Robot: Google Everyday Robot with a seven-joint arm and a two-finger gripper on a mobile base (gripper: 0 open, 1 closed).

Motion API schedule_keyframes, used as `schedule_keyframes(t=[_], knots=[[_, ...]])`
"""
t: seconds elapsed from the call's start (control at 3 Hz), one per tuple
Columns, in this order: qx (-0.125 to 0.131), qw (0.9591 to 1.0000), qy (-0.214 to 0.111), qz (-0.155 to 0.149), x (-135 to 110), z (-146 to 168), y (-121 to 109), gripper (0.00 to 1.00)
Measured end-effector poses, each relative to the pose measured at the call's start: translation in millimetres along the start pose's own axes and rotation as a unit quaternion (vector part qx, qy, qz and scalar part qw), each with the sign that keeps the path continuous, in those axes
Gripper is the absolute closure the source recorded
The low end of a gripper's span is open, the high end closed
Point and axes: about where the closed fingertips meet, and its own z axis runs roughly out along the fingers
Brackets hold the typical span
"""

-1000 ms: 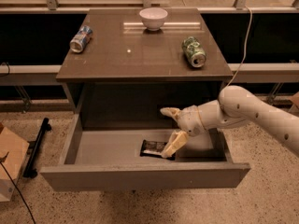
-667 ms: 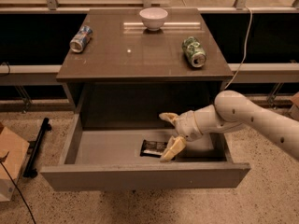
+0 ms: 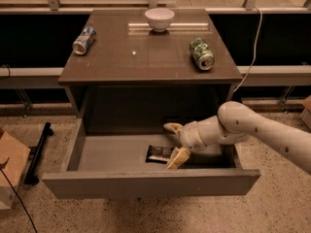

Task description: Pick rxbar chocolate from top drawer and place on counter

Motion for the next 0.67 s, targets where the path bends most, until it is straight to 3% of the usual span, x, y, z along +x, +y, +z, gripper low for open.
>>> schedule_keyframes(t=[0.67], knots=[[0.021, 0.9996, -0.015, 0.011, 15, 11, -6, 0.0]])
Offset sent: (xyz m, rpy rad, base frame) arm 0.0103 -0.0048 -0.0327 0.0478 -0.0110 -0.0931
